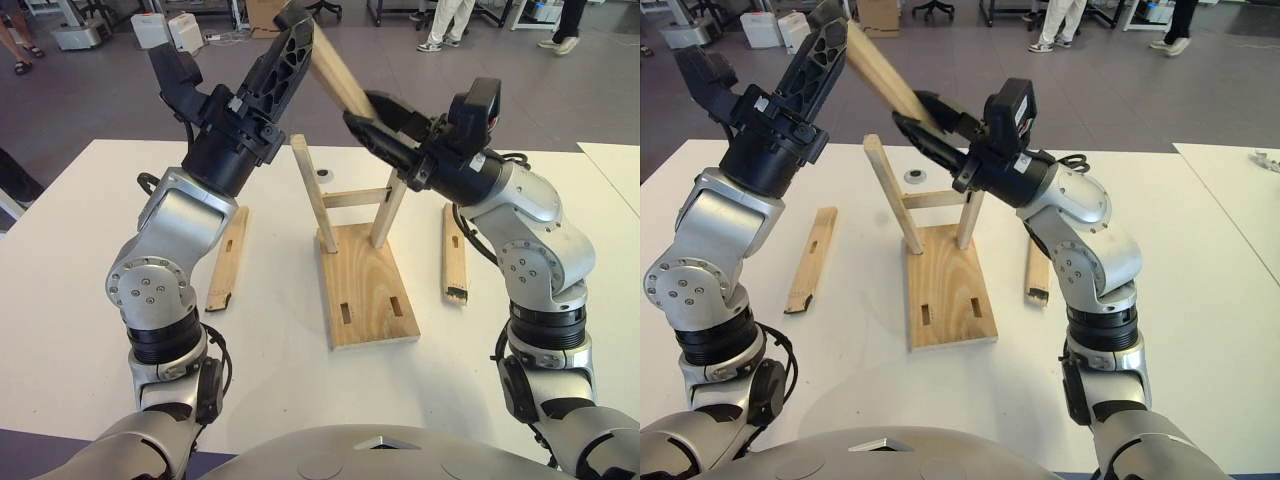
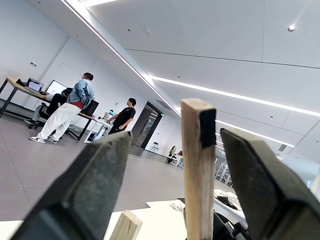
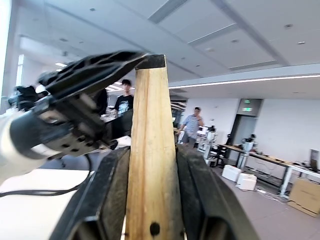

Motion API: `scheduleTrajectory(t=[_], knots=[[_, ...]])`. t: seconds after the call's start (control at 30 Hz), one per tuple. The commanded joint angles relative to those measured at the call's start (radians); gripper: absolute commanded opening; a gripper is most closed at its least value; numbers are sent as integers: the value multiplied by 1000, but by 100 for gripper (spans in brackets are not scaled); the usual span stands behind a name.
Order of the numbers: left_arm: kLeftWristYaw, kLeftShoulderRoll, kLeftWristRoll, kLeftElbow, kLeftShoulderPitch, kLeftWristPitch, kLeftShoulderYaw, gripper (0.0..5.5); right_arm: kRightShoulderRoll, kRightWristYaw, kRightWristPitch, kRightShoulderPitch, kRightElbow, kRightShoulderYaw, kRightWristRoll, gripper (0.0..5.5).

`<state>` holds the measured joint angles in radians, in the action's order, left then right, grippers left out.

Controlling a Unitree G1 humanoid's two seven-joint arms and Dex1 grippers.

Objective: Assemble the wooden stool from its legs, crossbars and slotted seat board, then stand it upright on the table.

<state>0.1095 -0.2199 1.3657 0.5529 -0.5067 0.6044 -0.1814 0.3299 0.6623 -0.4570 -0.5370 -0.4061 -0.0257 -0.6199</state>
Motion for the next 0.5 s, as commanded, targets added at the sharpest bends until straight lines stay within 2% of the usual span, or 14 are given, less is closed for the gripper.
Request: scheduleTrajectory(t=[0.03, 0.43, 0.5], knots=[[28, -1, 14, -3, -29, -11, 7, 271, 13, 10, -2, 7, -13, -20, 10, 131], [56, 6, -29, 6, -8, -33, 33, 71, 24, 0, 1, 12, -12, -27, 36, 131], [61, 7, -33, 5, -8, -40, 31, 62, 26, 4, 0, 16, -10, -27, 42, 131]])
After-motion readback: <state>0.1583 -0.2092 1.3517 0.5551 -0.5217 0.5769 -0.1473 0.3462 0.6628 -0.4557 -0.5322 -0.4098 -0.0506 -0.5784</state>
